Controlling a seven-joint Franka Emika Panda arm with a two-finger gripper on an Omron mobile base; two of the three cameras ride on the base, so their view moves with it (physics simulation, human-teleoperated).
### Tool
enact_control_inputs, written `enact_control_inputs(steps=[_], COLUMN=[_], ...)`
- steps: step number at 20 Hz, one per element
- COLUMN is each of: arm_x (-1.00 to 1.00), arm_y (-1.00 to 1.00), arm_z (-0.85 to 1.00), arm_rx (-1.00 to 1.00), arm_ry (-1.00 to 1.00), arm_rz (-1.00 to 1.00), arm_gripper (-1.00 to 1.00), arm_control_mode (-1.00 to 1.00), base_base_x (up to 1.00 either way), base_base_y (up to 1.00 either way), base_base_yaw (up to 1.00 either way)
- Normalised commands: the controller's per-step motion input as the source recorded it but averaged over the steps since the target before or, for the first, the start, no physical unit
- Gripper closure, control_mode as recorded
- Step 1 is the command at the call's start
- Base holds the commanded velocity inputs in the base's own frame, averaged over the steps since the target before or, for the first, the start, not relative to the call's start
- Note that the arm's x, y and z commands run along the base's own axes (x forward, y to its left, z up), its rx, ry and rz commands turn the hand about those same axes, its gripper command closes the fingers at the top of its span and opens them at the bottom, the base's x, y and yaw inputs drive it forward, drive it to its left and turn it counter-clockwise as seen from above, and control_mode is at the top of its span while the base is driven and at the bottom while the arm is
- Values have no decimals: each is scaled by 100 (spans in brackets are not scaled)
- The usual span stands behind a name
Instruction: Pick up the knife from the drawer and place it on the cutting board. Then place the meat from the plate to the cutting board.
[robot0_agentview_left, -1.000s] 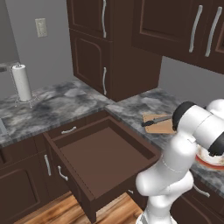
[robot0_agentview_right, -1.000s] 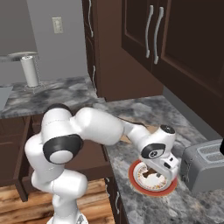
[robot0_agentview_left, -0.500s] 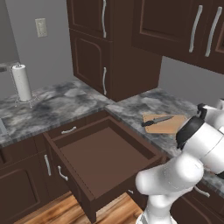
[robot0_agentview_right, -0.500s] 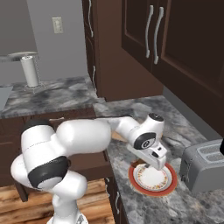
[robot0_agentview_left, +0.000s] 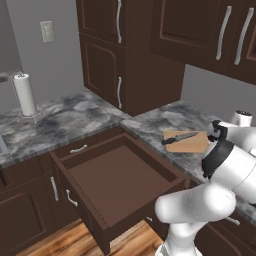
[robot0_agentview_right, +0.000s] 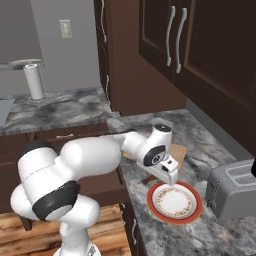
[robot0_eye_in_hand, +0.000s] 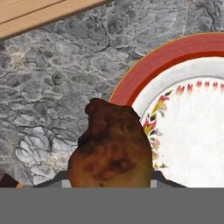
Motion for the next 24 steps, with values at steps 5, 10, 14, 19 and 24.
enact_control_inputs(steps=[5, 10, 14, 19, 24], arm_x=[55, 58, 52, 50, 49], arm_y=[0, 0, 0, 0, 0], arm_z=[0, 1, 0, 0, 0], arm_rx=[0, 0, 1, 3, 4], arm_ry=[1, 2, 0, 1, 2], arm_rz=[8, 11, 9, 8, 8], arm_gripper=[100, 100, 100, 100, 100], arm_control_mode=[-100, -100, -100, -100, -100], base_base_x=[0, 0, 0, 0, 0], base_base_y=[0, 0, 0, 0, 0], base_base_yaw=[0, 0, 0, 0, 0])
